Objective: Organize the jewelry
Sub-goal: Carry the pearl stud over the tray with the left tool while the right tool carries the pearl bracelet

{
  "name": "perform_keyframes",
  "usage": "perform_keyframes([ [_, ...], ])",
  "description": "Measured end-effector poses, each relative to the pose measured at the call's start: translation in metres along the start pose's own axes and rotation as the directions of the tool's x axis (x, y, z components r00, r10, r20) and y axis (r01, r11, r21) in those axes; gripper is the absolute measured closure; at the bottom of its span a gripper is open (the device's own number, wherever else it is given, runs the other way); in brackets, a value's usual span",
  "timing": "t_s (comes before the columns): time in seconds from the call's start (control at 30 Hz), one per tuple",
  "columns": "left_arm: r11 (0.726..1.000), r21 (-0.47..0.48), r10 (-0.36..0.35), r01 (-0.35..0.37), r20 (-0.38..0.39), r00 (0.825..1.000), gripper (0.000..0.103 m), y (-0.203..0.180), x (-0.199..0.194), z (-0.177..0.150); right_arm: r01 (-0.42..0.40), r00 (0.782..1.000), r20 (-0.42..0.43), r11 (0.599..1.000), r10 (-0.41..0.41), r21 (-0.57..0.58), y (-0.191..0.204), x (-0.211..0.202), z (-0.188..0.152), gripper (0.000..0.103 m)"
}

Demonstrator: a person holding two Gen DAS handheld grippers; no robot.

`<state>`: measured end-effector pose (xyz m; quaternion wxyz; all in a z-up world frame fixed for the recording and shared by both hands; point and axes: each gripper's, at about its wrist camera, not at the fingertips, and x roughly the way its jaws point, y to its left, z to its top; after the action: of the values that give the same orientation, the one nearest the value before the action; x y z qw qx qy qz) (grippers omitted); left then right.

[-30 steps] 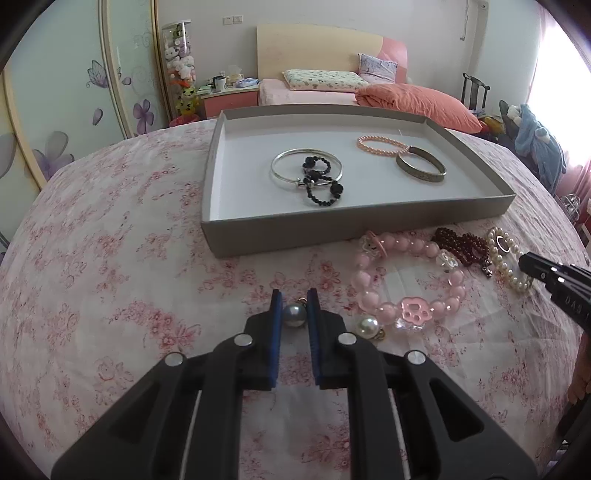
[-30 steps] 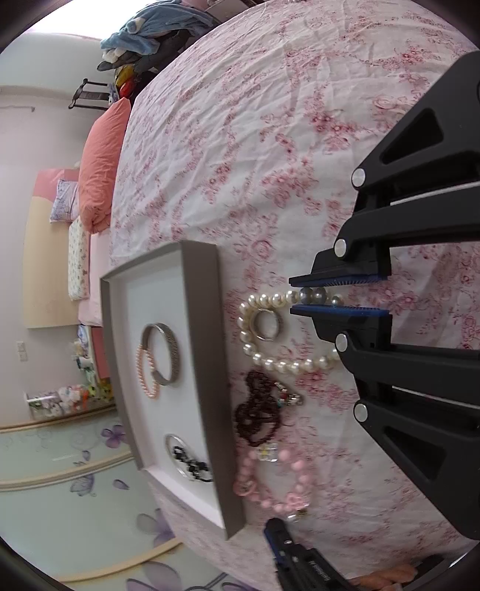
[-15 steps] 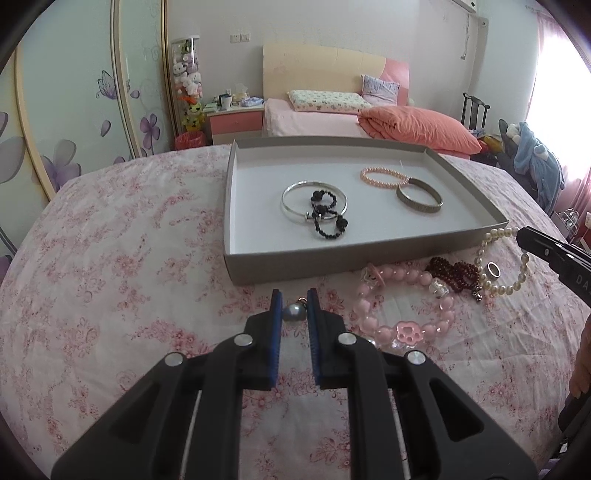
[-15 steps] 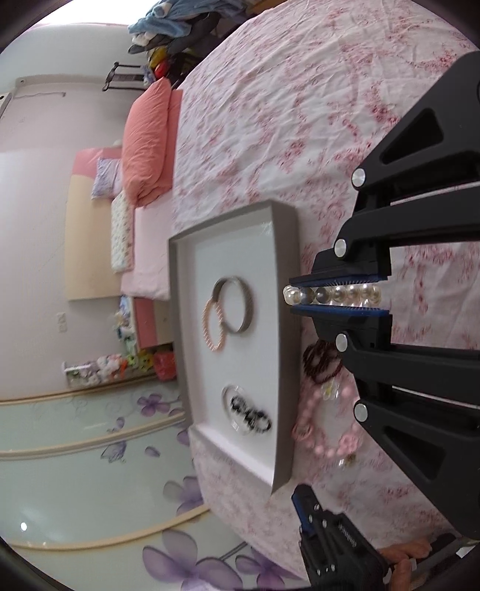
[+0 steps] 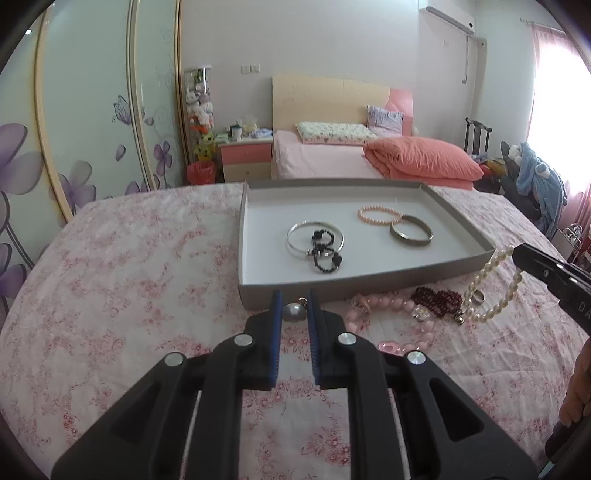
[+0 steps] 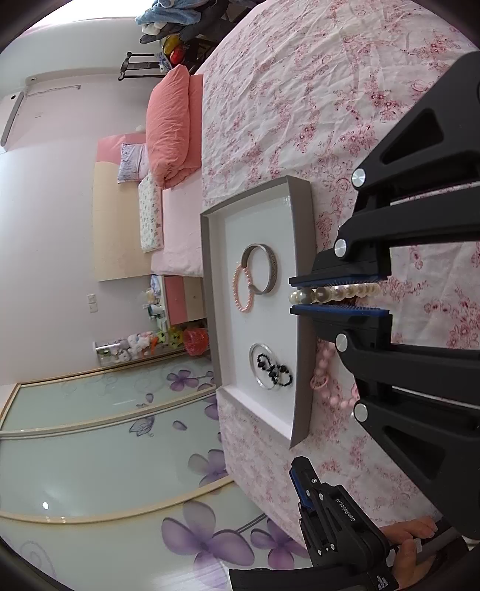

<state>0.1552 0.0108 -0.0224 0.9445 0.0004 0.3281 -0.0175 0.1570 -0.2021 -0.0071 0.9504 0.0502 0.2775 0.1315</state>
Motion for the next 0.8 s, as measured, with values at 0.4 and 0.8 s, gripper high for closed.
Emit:
perform_keyframes([
  [0.4, 0.999, 0.017, 0.048, -0.051, 0.139, 0.989, 0.089, -0.017, -0.035, 0.014, 0.044, 0.987, 0.16, 0.998, -0.036, -0.042, 0.013, -0.033, 0.016, 0.093],
  [0.8, 0.997, 0.021, 0.064, -0.069, 0.195, 0.979, 0.089, -0.03, -0.044, 0.029, 0.07, 0.965, 0.256, 0.995, -0.049, -0.071, 0.019, -0.043, 0.035, 0.093],
])
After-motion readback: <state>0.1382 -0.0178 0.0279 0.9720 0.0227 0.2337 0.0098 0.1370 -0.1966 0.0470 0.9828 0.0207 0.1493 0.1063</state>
